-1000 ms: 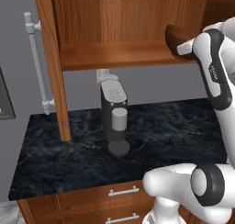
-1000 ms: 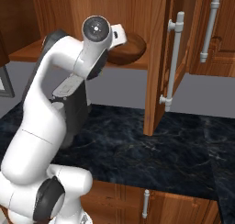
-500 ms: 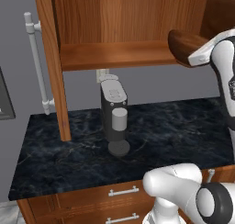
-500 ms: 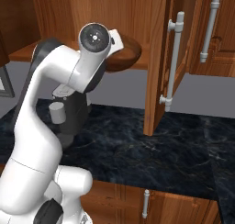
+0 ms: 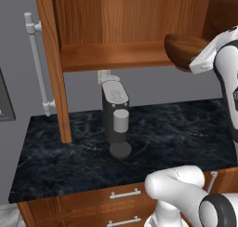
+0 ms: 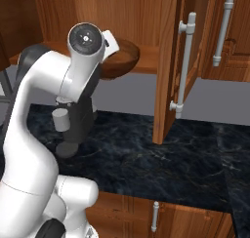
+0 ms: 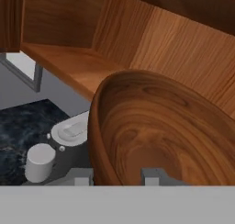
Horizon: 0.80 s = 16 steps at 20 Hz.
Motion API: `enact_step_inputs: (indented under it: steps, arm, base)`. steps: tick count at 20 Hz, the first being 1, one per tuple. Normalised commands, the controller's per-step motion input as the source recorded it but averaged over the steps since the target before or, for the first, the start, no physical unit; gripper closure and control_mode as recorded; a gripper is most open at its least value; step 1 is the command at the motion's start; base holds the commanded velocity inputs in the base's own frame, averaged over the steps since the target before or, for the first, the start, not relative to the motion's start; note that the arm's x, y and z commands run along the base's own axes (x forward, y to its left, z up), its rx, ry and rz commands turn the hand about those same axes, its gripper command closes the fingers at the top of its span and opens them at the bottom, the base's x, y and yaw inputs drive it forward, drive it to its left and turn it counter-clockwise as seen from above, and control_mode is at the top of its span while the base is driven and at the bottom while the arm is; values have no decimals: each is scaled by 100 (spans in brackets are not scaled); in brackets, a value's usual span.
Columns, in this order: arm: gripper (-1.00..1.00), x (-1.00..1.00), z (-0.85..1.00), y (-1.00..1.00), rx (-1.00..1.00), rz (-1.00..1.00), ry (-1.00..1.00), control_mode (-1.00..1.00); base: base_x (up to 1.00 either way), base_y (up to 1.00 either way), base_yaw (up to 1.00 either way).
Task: Move the bowls from the cabinet to the plates on the dining table.
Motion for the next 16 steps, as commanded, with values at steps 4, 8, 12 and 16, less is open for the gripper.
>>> enact_step_inputs:
  steps: [4,8,12,16]
  arm:
    - [100,-41,0,23,-7,4,2,-100]
    - [100,-56,0,8,-1,2,0,-100]
    - [100,-57,1,6,0,3,0,-100]
    - [100,-54,0,3,0,4,0,-100]
  base:
    - [0,0,0]
    - [0,0,0]
    - [0,0,0]
    - [0,0,0]
